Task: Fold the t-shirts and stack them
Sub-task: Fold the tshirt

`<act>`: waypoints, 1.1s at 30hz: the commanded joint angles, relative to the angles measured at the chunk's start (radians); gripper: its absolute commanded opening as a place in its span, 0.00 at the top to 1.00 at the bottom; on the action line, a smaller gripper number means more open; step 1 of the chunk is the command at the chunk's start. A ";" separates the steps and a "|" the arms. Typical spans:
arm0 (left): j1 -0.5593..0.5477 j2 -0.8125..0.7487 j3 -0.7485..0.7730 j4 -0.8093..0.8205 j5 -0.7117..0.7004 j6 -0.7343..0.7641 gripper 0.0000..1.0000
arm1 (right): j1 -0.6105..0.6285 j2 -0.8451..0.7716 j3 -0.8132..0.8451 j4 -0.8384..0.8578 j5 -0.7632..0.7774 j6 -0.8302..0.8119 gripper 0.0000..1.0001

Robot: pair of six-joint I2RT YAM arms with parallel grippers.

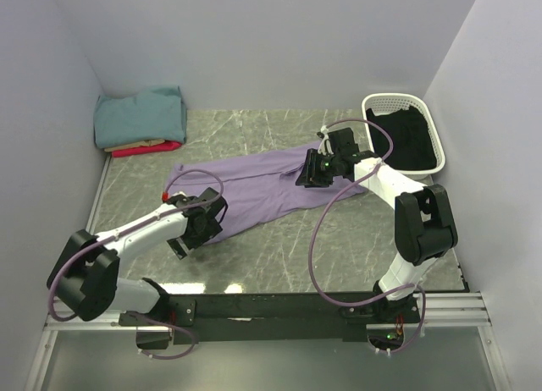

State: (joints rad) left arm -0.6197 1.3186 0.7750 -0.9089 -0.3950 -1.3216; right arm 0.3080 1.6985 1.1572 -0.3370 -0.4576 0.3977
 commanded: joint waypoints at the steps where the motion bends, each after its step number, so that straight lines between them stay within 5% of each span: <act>1: -0.003 0.039 -0.022 0.047 -0.054 -0.079 0.00 | 0.002 0.000 0.027 0.007 -0.009 -0.022 0.55; 9: -0.003 0.083 -0.031 0.081 -0.087 -0.119 0.11 | 0.002 -0.010 0.024 -0.003 0.026 -0.030 0.55; 13: -0.003 0.082 -0.028 0.059 -0.123 -0.111 0.27 | -0.029 -0.043 -0.020 -0.014 0.265 -0.002 0.55; 15: -0.005 0.073 -0.029 0.059 -0.127 -0.108 0.34 | -0.093 -0.042 -0.033 -0.011 0.267 0.009 0.55; 18: -0.005 0.053 -0.048 0.084 -0.119 -0.087 0.53 | -0.165 -0.034 -0.053 0.024 0.206 0.016 0.55; 22: -0.005 0.044 -0.049 0.085 -0.116 -0.062 0.99 | -0.187 0.039 0.013 -0.008 0.140 -0.002 0.54; 33: -0.005 -0.021 0.065 -0.016 -0.149 0.001 0.99 | -0.187 0.035 -0.016 0.021 0.071 0.001 0.54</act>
State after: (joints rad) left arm -0.6209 1.3552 0.7601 -0.8658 -0.4938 -1.3544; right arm 0.1196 1.7473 1.1343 -0.3367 -0.3607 0.4030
